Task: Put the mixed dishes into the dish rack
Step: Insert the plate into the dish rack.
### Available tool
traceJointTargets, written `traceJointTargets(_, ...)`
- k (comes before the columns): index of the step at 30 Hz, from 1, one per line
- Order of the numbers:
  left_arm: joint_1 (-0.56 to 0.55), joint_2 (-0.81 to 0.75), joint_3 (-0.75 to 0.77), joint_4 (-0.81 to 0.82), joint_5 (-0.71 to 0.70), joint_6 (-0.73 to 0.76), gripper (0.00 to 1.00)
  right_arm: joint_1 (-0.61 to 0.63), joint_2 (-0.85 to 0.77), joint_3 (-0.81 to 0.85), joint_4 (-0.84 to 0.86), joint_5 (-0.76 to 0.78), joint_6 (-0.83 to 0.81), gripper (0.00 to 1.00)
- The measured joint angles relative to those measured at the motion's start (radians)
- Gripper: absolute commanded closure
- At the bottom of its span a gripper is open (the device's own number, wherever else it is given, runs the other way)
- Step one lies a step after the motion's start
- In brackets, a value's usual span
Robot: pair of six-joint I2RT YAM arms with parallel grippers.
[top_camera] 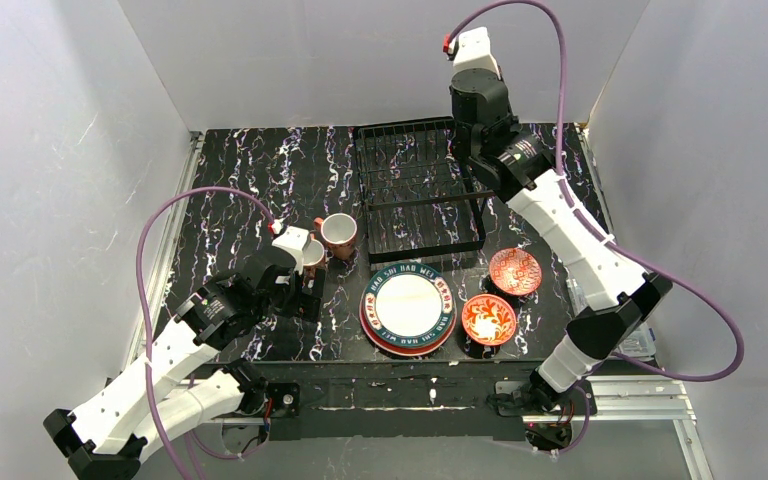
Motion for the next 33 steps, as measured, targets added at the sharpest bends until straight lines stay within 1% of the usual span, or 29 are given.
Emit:
traceJointTargets(15, 0.000, 0.002, 0.000, 0.000, 0.000, 0.000, 0.02, 0.000, -0.027, -0.048, 0.029, 0.025, -0.015, 0.99)
traceJointTargets(33, 0.000, 0.002, 0.000, 0.000, -0.003, 0.000, 0.02, 0.000, -0.042, -0.105, 0.000, 0.008, 0.040, 0.99)
